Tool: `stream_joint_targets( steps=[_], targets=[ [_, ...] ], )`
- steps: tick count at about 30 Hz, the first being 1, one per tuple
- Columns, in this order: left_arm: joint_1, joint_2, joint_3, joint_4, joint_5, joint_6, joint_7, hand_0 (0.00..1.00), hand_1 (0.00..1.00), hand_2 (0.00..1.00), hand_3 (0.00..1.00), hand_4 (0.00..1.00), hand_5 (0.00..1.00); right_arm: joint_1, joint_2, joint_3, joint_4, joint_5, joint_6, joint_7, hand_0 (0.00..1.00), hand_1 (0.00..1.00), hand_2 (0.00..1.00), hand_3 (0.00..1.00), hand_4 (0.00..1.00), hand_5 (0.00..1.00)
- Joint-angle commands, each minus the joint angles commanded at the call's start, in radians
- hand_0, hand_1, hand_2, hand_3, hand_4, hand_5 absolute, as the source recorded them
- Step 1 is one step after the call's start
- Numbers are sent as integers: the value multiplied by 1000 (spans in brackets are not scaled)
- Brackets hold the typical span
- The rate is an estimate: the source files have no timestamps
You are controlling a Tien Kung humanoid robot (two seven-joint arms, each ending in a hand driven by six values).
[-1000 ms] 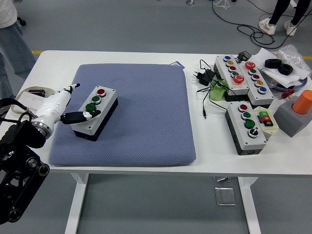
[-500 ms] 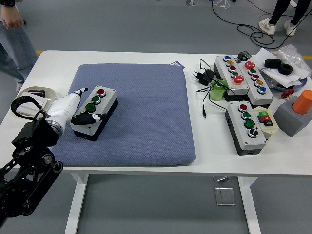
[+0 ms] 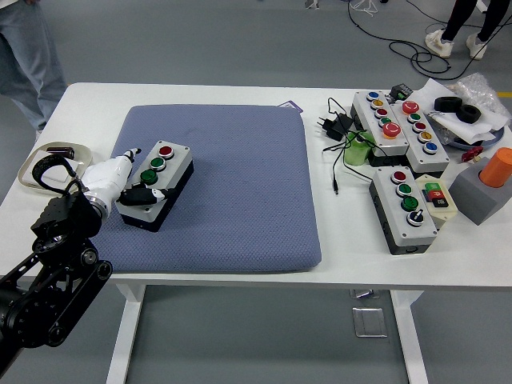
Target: Pick up the button,place it on the desk,press the button,press the button
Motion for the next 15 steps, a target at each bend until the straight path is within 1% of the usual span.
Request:
stream_joint_targets(
  steps=[1, 4, 5, 6, 10, 11, 15],
  targets=[
    [-3, 0, 0, 5, 9, -19, -8, 598, 728, 799, 952, 998, 651, 0, 0, 1, 0, 0, -1, 0, 669, 594, 623, 591, 286, 71],
    [-9, 1, 2, 17, 18, -44, -23, 598, 728, 799, 952, 998, 651, 0, 1, 1, 0, 2, -2, 2, 669, 594, 623, 591, 286, 71],
    [-13, 0, 4, 28, 18, -54, -32, 532, 653, 645, 909, 998, 527, 0, 1, 0, 0, 3, -3, 2, 668, 592, 622, 591, 287, 70],
    [-14, 0, 5, 33, 15, -58, -37, 532, 653, 645, 909, 998, 527, 1, 1, 0, 0, 3, -3, 2, 668, 592, 622, 591, 287, 70],
    [-19, 0, 12, 46, 11, -62, -43, 532, 653, 645, 909, 998, 527, -1, 1, -2, 0, 4, -3, 2, 668, 592, 622, 591, 287, 70],
    [-19, 0, 13, 48, 10, -64, -48, 467, 586, 557, 837, 939, 355, -1, 1, -2, 0, 3, -3, 1, 668, 592, 623, 591, 287, 69],
    [-18, 5, 18, 54, 12, -33, -65, 467, 586, 557, 837, 939, 355, -2, 1, -4, 0, 4, -3, 2, 668, 592, 623, 591, 287, 69]
  ],
)
